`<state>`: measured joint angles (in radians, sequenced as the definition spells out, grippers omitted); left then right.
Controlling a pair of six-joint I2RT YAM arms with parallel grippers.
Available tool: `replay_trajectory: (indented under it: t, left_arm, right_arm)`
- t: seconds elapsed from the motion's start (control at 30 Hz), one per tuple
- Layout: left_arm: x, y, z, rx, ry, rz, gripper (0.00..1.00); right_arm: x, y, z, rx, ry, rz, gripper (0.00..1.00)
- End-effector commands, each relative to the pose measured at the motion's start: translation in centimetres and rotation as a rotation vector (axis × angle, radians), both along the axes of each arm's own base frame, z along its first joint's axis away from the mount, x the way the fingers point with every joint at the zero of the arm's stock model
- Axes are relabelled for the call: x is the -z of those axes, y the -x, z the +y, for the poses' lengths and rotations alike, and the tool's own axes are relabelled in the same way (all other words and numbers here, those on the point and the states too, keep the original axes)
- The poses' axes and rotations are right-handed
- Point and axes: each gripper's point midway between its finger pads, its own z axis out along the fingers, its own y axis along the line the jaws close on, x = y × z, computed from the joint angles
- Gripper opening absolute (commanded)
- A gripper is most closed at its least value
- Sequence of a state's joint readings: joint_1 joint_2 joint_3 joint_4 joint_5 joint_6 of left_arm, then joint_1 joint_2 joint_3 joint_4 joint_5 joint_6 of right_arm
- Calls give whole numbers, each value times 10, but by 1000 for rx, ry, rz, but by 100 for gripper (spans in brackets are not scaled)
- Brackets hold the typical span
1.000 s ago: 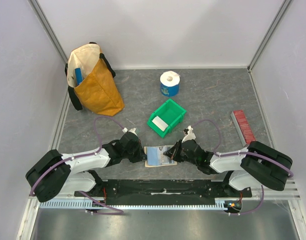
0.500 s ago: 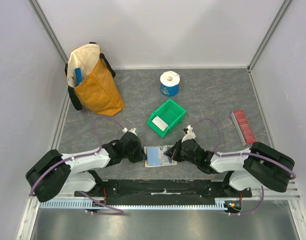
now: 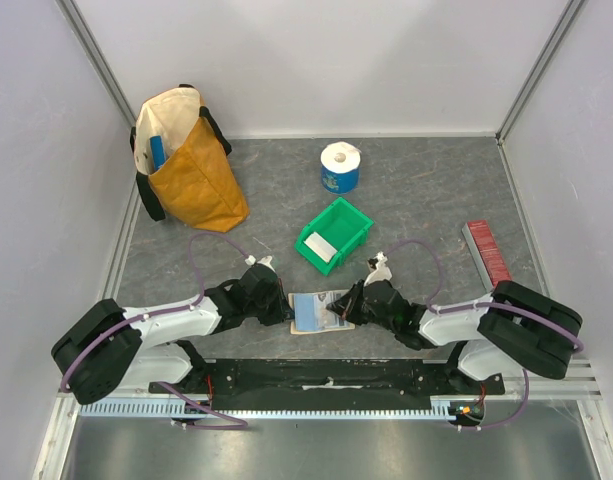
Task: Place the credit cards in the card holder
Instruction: Insert the credit card into the card holder.
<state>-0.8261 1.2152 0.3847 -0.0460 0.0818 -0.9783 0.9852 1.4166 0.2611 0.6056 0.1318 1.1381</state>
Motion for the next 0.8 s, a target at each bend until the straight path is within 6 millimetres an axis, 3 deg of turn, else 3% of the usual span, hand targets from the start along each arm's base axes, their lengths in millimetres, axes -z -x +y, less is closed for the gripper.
replay_trajectory:
  t: [0.0,0.13,0.4,0.77]
  left_arm:
    - [10,8,6,-5,-20,40,2]
    - [10,9,8,-10,-23,40,2]
    - [10,9,3,-6,-7,49,2]
    - [9,9,0,-19,24,55,2]
  right_arm:
    - [21,1,-28,78,109,19,0]
    - [17,-4,-34,91,155,-11,0]
    - [27,18,-6,-14,64,69,0]
    - [26,32,8,-51,39,84,0]
